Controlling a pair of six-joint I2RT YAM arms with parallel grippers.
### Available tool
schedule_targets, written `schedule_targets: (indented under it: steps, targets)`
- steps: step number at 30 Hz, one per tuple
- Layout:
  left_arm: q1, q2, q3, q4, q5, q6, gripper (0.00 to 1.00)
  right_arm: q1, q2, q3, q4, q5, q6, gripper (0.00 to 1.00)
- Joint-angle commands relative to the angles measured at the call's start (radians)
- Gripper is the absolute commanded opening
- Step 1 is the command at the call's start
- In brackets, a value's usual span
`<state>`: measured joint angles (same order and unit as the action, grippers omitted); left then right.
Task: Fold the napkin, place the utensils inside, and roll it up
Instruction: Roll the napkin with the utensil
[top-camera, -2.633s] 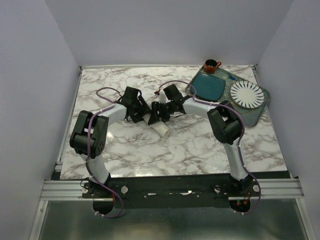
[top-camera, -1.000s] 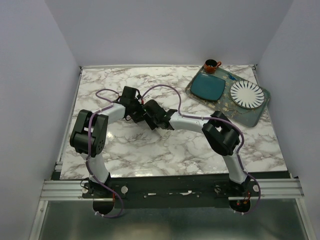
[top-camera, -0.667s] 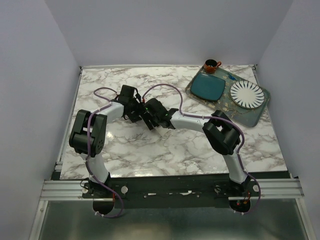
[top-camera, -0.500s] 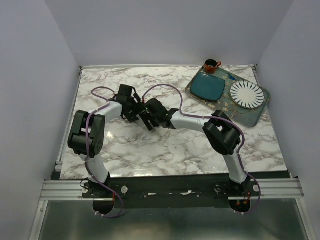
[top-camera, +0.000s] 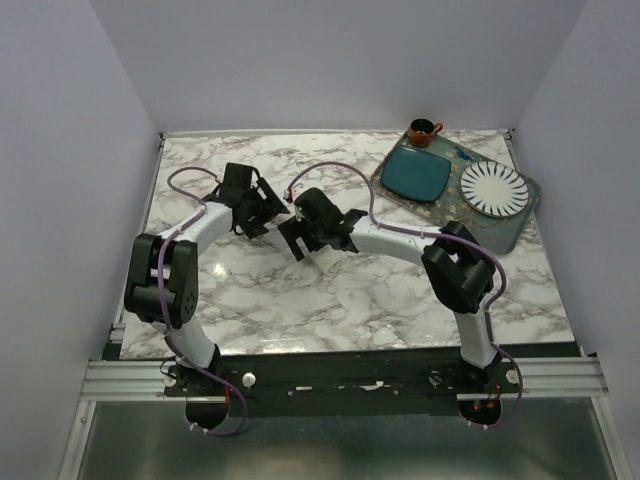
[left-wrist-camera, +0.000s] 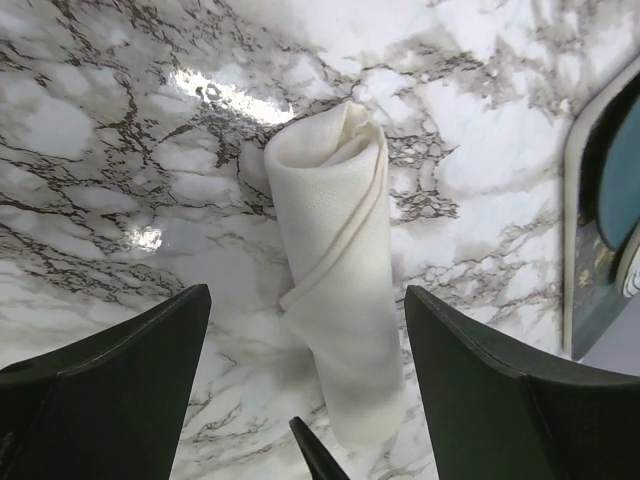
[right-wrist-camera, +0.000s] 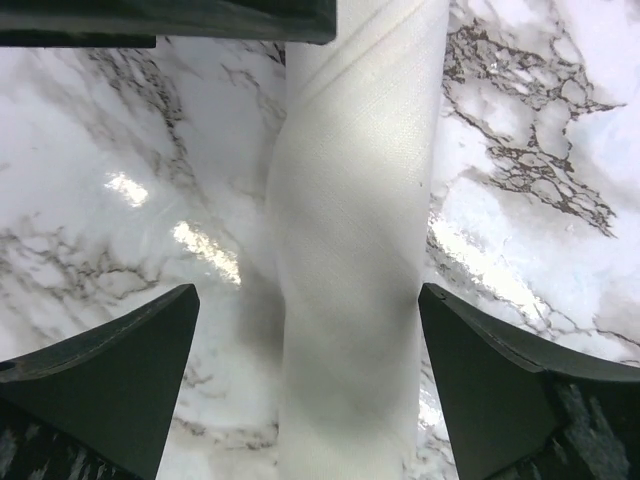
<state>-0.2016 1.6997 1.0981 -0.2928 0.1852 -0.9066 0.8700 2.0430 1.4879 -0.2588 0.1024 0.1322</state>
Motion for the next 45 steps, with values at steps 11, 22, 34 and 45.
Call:
schedule_targets:
  steps: [11,22,34,45]
  targets:
    - [0.129,-0.297,-0.135,-0.061,-0.009,0.104,0.89,-0.063,0.032,0.207,-0.180,-0.136,0.026,1.00]
    - [0.136,-0.405,-0.236,-0.049,0.020,0.101,0.89,-0.065,0.091,0.250,-0.203,-0.121,-0.006,1.00]
    - [-0.013,-0.491,-0.228,0.006,0.099,0.144,0.99,-0.063,-0.343,0.051,-0.365,0.017,0.027,1.00]
    - [-0.370,-0.688,-0.092,0.156,-0.128,0.153,0.99,-0.068,-1.113,-0.267,-0.502,0.245,0.227,1.00]
